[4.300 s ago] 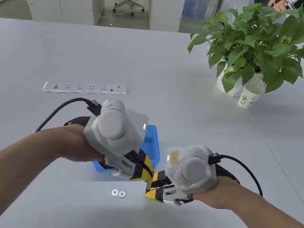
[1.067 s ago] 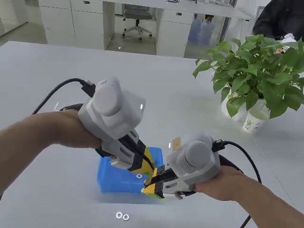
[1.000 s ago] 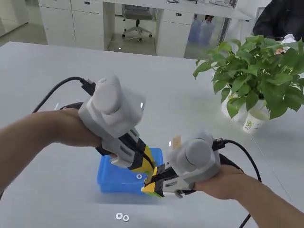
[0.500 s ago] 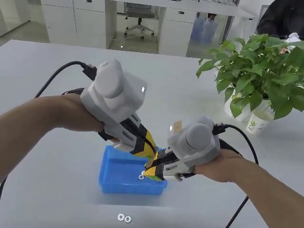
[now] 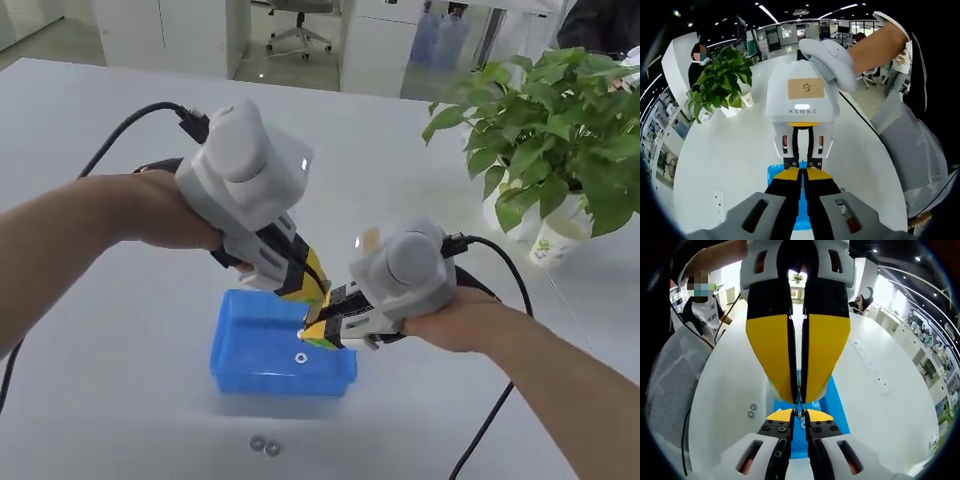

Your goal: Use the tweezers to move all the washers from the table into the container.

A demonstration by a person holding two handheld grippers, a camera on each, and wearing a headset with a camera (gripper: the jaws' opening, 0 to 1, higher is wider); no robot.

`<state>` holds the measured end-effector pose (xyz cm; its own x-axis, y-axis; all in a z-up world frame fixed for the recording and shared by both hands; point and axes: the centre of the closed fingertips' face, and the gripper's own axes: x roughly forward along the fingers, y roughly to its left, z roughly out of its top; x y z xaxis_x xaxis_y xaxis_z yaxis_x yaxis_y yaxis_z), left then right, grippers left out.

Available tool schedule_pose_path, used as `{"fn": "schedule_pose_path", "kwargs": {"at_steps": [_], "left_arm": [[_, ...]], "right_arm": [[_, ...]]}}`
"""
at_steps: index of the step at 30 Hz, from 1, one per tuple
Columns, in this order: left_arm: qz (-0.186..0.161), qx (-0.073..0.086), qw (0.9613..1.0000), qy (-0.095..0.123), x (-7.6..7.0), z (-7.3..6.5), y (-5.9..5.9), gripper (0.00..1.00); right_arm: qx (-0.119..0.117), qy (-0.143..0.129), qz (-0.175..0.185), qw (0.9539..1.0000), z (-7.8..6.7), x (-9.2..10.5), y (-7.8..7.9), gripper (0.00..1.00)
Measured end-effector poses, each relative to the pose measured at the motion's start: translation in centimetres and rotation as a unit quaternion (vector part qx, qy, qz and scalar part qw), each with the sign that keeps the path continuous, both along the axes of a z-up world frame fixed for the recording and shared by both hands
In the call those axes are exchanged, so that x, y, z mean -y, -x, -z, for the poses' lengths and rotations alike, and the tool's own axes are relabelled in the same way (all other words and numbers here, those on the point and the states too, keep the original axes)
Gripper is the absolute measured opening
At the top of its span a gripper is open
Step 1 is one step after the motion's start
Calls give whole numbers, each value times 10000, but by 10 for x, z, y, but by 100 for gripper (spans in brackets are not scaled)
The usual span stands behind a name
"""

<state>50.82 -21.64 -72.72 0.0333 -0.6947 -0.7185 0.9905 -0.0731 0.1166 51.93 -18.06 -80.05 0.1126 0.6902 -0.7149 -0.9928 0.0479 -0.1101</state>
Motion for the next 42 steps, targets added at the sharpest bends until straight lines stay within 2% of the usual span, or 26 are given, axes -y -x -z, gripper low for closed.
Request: {"fn": "schedule_pose_path", "kwargs": {"at_steps": [11, 33, 42], "left_arm": [[-33, -85, 9999, -55, 0, 19, -8, 5], [-78, -250, 9996, -99, 4, 50, -10, 6], [-86, -274, 9995, -149, 2, 60, -9, 6]], "right_arm": [[-131, 84, -52, 9999, 19, 2, -5, 11], [-347, 393, -136, 9985, 53, 11, -3, 11], [-355, 499, -198, 9979, 61, 12, -1, 11]]}}
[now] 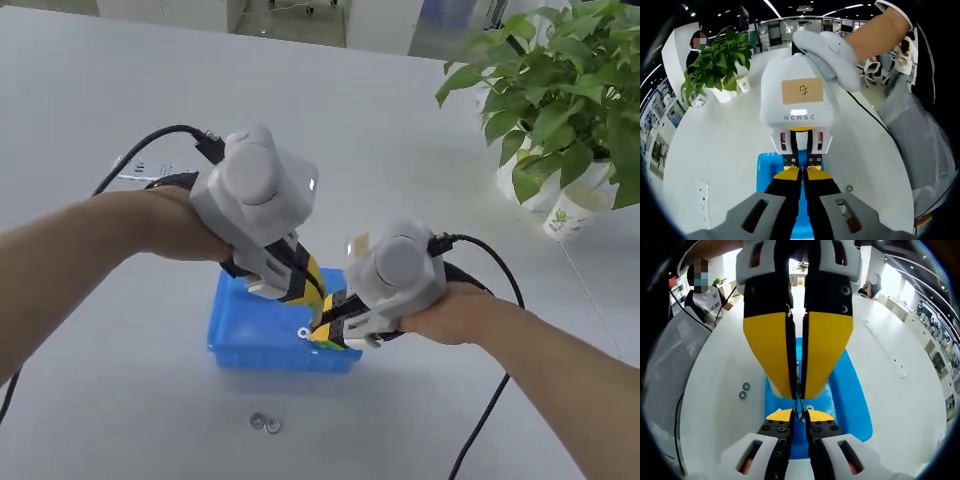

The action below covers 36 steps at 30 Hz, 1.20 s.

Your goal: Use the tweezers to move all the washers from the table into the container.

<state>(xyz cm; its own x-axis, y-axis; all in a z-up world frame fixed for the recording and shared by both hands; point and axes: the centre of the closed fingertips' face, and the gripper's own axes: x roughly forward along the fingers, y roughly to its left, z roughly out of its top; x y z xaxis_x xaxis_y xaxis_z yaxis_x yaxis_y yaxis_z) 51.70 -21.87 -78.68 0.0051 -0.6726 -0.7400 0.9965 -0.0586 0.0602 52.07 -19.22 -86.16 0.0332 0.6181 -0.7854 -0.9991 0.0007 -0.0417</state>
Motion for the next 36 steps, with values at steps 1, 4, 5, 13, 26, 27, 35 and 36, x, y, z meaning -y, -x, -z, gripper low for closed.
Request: {"fn": "schedule_pose_path", "kwargs": {"at_steps": [1, 4, 5, 13, 26, 27, 35, 36], "left_arm": [[1, 2, 10000, -4, 0, 0, 0, 6], [-10, -6, 10000, -12, 0, 1, 0, 6], [-10, -18, 10000, -12, 0, 1, 1, 6], [-13, -16, 10000, -14, 1, 1, 1, 6], [-78, 33, 10000, 45, 1, -15, 3, 6], [-81, 43, 9999, 49, 0, -16, 3, 6], [-74, 102, 9999, 80, -4, -32, 4, 5], [-76, 118, 9999, 75, -4, -35, 5, 5]], "right_arm": [[7, 15, -8, 10000, 1, 0, 0, 11], [20, 29, -20, 10000, 2, 0, -1, 11], [22, 31, -29, 10000, 2, 0, -1, 11], [28, 31, -43, 10000, 2, 1, -1, 11], [102, -56, -11, 9999, -14, 1, -1, 11], [109, -60, -12, 9999, -15, 0, -1, 11], [231, -193, 15, 9995, -33, -4, 2, 11], [245, -204, 21, 9995, -34, -5, 2, 11]]}}
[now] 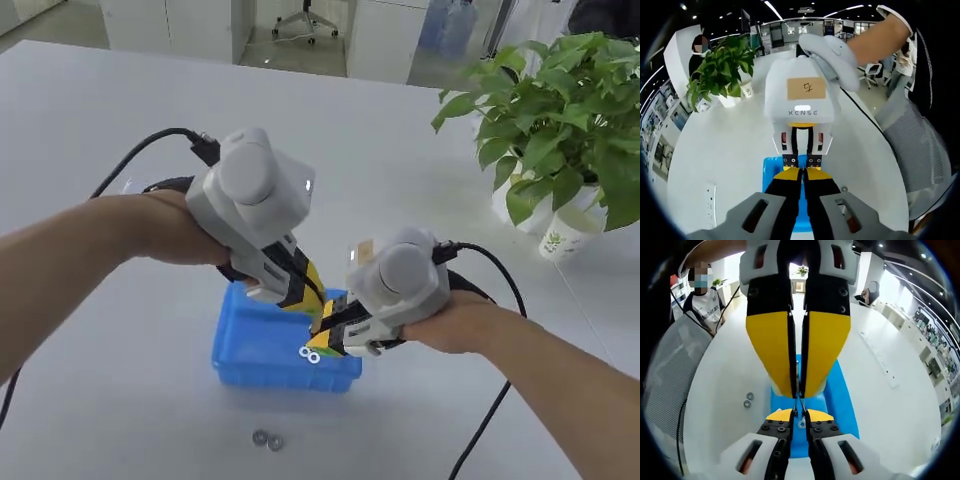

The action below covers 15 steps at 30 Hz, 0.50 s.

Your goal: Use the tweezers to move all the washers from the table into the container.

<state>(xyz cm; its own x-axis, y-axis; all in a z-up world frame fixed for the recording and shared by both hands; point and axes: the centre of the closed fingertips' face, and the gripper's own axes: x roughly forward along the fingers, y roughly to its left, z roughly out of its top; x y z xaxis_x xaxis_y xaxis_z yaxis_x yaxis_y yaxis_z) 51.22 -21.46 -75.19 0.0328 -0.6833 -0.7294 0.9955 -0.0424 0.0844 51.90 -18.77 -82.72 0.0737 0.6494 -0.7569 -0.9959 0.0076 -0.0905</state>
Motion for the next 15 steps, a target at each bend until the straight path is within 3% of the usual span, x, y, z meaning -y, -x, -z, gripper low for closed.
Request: {"fn": "schedule_pose_path", "kwargs": {"at_steps": [15], "left_arm": [[35, 68, 10000, 1, -8, -25, 24, 5]], "right_arm": [[144, -224, 2, 9996, -27, -10, 22, 11]]}}
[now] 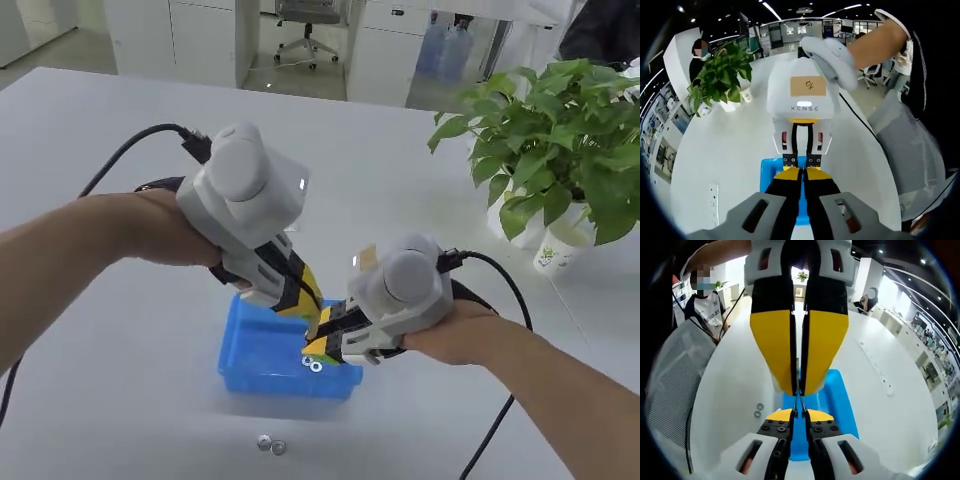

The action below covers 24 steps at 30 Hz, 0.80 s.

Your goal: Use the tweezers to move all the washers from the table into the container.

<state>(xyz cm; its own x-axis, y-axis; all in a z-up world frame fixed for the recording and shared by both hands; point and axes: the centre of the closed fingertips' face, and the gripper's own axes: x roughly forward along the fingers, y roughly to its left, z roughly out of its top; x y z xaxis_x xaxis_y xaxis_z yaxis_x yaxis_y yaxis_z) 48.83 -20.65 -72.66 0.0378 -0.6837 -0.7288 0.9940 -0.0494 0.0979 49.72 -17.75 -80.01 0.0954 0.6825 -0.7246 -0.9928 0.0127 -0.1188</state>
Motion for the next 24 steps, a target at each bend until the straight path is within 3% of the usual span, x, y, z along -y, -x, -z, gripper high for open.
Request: {"fn": "schedule_pose_path", "kwargs": {"at_steps": [10, 24], "left_arm": [[-10, -53, 10000, 11, -5, -1, 21, 5], [-36, -147, 9999, 15, -11, 16, 51, 5]], "right_arm": [[15, -71, -59, 10000, -2, -6, 21, 11], [-112, 0, -204, 9997, 16, -12, 51, 11]]}}
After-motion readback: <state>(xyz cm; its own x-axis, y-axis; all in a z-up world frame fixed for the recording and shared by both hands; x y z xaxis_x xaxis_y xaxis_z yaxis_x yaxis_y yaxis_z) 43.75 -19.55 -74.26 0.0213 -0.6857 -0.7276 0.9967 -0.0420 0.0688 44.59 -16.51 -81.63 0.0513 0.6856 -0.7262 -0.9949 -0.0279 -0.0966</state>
